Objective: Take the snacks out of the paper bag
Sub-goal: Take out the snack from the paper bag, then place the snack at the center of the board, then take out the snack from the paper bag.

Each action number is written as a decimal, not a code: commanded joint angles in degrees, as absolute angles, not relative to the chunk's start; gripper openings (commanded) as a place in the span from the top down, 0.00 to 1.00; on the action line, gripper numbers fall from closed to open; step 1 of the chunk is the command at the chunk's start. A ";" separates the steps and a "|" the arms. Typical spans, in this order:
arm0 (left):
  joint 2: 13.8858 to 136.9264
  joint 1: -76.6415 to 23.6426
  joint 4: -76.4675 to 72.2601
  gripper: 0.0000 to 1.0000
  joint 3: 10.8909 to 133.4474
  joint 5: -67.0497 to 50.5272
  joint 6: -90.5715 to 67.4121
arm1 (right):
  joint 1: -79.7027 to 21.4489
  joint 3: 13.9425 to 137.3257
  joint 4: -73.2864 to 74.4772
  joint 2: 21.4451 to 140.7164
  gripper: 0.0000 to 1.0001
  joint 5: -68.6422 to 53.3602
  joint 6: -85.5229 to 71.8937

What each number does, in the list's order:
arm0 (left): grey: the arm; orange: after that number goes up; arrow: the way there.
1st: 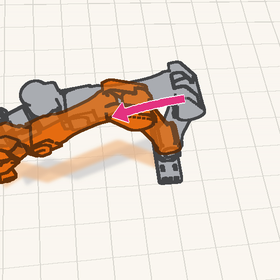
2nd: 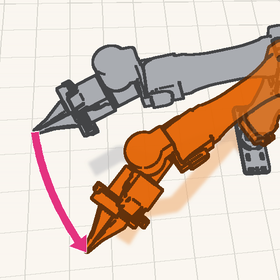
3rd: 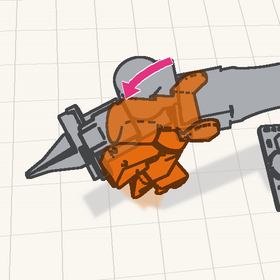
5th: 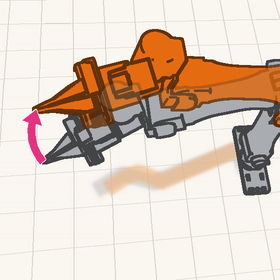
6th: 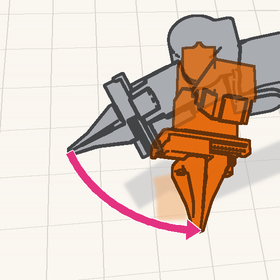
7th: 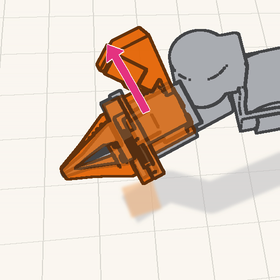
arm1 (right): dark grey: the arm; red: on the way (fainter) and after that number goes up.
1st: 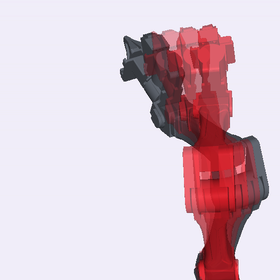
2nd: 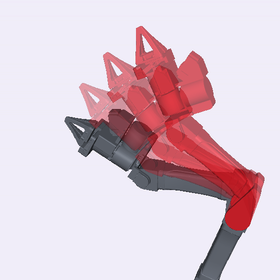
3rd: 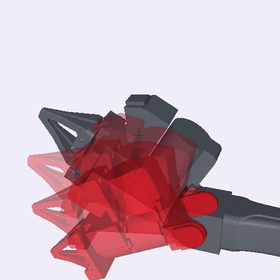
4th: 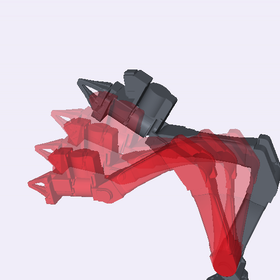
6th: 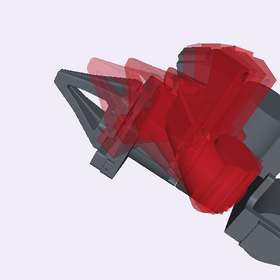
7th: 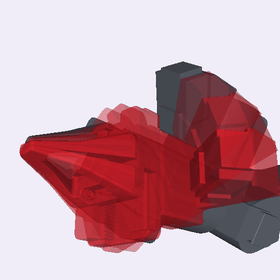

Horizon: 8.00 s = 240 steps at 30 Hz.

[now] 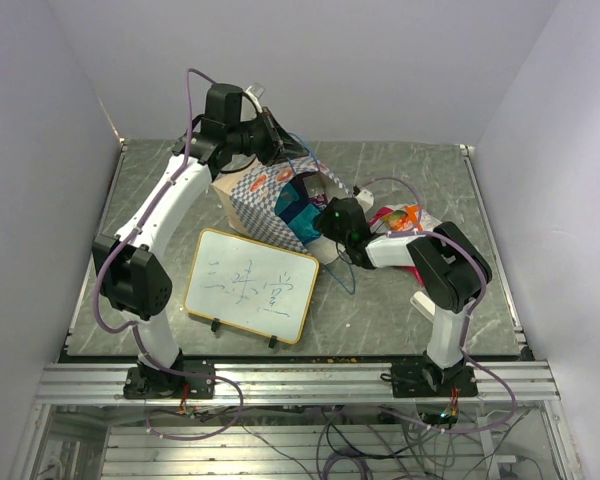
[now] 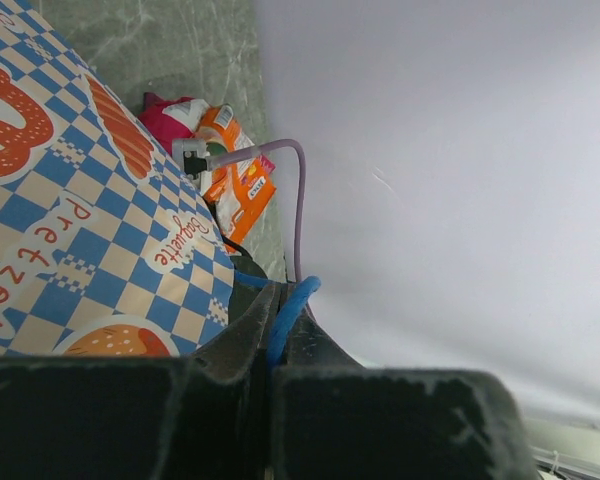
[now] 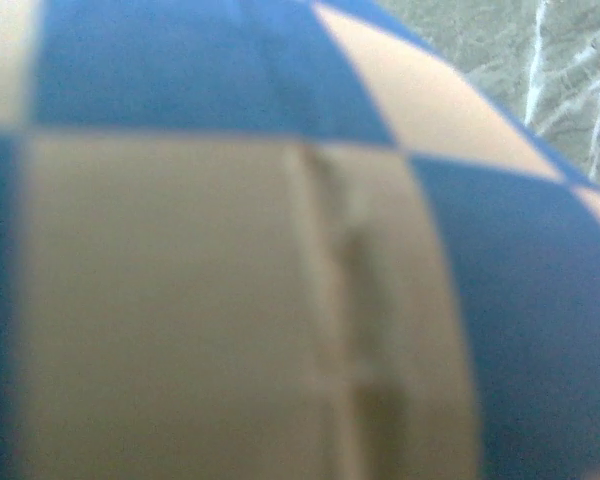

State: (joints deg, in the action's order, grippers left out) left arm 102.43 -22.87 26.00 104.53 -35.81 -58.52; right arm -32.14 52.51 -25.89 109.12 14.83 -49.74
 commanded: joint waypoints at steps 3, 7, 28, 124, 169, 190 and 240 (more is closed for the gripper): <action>101.24 -23.47 25.99 0.93 105.45 -35.22 -57.66 | -32.26 54.12 -33.55 112.22 0.51 18.89 -54.82; 100.37 -23.46 27.28 0.93 104.64 -34.45 -56.74 | -32.35 56.83 -32.78 114.25 0.55 20.06 -58.62; 96.90 -17.07 29.99 0.93 102.92 -30.67 -54.20 | -35.25 61.08 -24.53 94.60 1.00 13.23 -46.66; 96.38 -15.25 31.10 0.93 101.45 -33.75 -51.94 | 17.84 53.32 1.95 84.92 0.74 3.76 -32.03; 98.54 -21.71 30.16 0.93 102.72 -33.24 -54.52 | -28.04 44.63 -27.13 88.60 0.46 0.19 -44.60; 100.77 -22.05 30.70 0.93 104.00 -36.15 -53.37 | -30.94 52.59 -25.32 108.26 0.64 20.67 -70.47; 99.37 -19.39 35.91 0.93 103.05 -33.49 -48.67 | -31.55 47.47 -32.53 80.44 1.00 7.70 -29.93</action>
